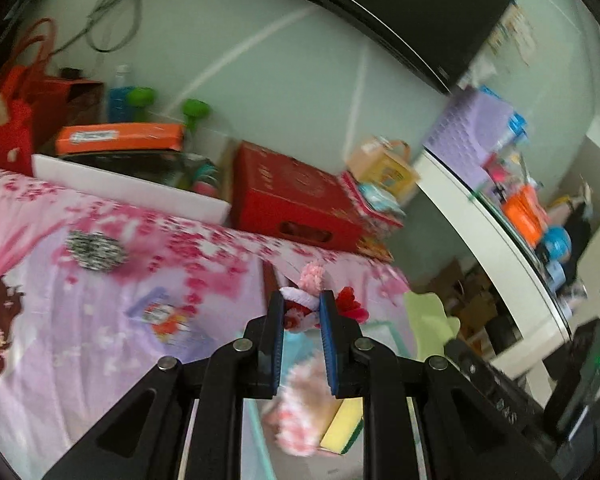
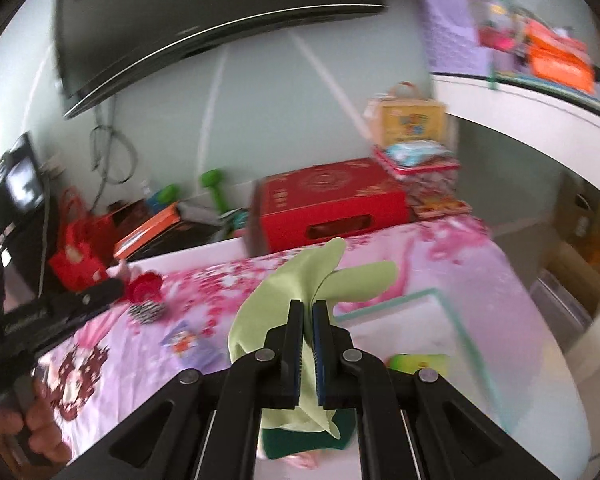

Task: Organize soft objects
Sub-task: 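Carry the green cloth and red hair tie over the tray, then open both grippers to drop the cloth and hair tie in the tray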

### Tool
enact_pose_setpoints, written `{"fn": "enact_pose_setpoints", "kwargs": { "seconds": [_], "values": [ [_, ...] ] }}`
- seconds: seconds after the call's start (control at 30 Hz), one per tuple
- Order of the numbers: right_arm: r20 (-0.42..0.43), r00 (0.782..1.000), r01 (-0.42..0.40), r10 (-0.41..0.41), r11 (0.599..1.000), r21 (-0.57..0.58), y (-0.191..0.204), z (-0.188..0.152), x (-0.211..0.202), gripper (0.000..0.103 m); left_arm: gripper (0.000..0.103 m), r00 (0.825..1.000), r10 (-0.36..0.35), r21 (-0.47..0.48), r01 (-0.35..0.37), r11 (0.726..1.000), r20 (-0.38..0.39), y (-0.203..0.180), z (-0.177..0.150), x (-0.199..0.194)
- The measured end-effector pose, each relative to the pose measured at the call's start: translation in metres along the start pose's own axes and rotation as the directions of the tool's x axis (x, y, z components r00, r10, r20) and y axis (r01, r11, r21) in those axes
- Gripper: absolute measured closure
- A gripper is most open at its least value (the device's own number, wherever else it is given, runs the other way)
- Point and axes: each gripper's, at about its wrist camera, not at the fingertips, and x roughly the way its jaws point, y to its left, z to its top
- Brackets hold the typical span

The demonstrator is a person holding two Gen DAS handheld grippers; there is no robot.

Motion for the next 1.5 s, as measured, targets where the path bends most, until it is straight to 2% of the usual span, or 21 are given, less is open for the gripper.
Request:
{"fn": "enact_pose_setpoints", "kwargs": {
  "seconds": [0.2,0.33,0.47,0.67,0.93,1.07,1.13,1.27,1.37,1.47,1.5],
  "values": [
    [0.005,0.997,0.072,-0.073,0.992,0.1,-0.048,0.001,-0.004,0.098,0.085,0.996,-0.026,0.109,0.035,0.993,-0.087,-0.044,-0.023,0.034],
    [-0.045,0.995,0.089,-0.083,0.986,0.141,-0.071,-0.005,0.008,0.098,0.085,0.983,-0.024,0.144,0.05,0.988,-0.18,-0.059,-0.044,0.063],
    [-0.125,0.99,0.086,-0.066,0.984,0.159,-0.081,-0.017,0.034,0.098,0.085,0.971,0.023,0.205,0.027,0.978,-0.238,-0.073,-0.064,0.083],
    [-0.219,0.974,0.088,-0.051,0.983,0.164,-0.085,-0.035,0.065,0.098,0.085,0.95,0.072,0.224,-0.002,0.975,-0.304,-0.069,-0.084,0.107],
    [-0.286,0.954,0.128,-0.086,0.983,0.131,-0.082,-0.043,0.081,0.098,0.085,0.924,0.13,0.21,-0.056,0.976,-0.36,-0.053,-0.094,0.124],
    [-0.299,0.949,0.142,-0.1,0.982,0.122,-0.082,-0.044,0.082,0.098,0.084,0.92,0.129,0.192,-0.06,0.98,-0.37,-0.049,-0.093,0.124],
    [-0.298,0.949,0.147,-0.107,0.982,0.115,-0.081,-0.042,0.081,0.094,0.083,0.92,0.12,0.189,-0.051,0.981,-0.373,-0.05,-0.091,0.122],
    [-0.276,0.954,0.152,-0.12,0.984,0.097,-0.076,-0.037,0.072,0.094,0.063,0.924,0.093,0.18,-0.026,0.983,-0.371,-0.056,-0.083,0.112],
    [-0.27,0.954,0.156,-0.13,0.984,0.08,-0.072,-0.033,0.066,0.094,0.057,0.933,0.083,0.18,-0.019,0.983,-0.35,-0.061,-0.075,0.099],
    [-0.265,0.954,0.162,-0.14,0.985,0.066,-0.068,-0.031,0.06,0.092,0.044,0.943,0.093,0.184,-0.034,0.982,-0.32,-0.062,-0.065,0.085],
    [-0.267,0.954,0.158,-0.136,0.985,0.063,-0.066,-0.03,0.058,0.088,0.038,0.945,0.104,0.187,-0.047,0.981,-0.309,-0.061,-0.062,0.082]
  ]
}}
